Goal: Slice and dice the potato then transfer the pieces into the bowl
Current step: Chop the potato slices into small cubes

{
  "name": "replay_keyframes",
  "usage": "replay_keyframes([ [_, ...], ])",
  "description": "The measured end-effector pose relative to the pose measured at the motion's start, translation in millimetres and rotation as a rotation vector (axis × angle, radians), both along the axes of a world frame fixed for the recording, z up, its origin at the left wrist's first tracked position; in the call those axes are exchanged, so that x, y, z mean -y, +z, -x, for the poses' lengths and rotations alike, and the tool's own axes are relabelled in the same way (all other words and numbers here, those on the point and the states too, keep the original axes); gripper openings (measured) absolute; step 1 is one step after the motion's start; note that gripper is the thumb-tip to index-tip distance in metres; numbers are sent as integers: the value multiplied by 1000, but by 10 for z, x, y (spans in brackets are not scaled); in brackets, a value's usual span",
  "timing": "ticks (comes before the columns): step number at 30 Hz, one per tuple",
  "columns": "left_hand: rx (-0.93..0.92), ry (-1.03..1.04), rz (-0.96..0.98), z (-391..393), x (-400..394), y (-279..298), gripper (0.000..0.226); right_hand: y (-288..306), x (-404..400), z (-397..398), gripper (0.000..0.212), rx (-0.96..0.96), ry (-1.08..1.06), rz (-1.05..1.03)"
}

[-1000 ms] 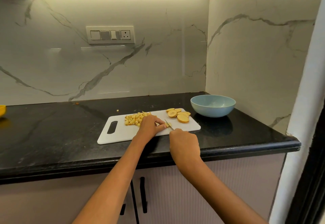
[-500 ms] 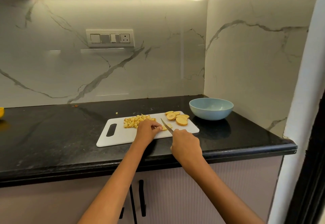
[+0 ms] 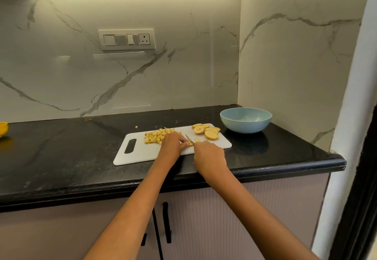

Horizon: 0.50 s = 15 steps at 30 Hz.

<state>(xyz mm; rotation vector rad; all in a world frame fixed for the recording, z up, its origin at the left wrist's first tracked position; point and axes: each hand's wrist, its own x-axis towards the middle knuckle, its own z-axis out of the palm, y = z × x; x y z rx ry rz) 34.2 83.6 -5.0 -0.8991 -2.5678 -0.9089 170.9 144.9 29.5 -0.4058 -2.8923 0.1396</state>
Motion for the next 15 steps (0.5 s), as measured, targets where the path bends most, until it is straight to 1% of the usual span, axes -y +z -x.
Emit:
replay_keyframes([
  [6, -21, -13, -64, -1, 20, -41, 19, -105, 16, -192, 26, -7, 11, -128],
  [11, -13, -12, -133, -39, 44, -71, 19, -60, -36, -66, 26, -13, -34, -36],
  [15, -4, 45, -205, -8, 49, -69, 20, -74, -56, -120, 26, -33, -30, 29],
])
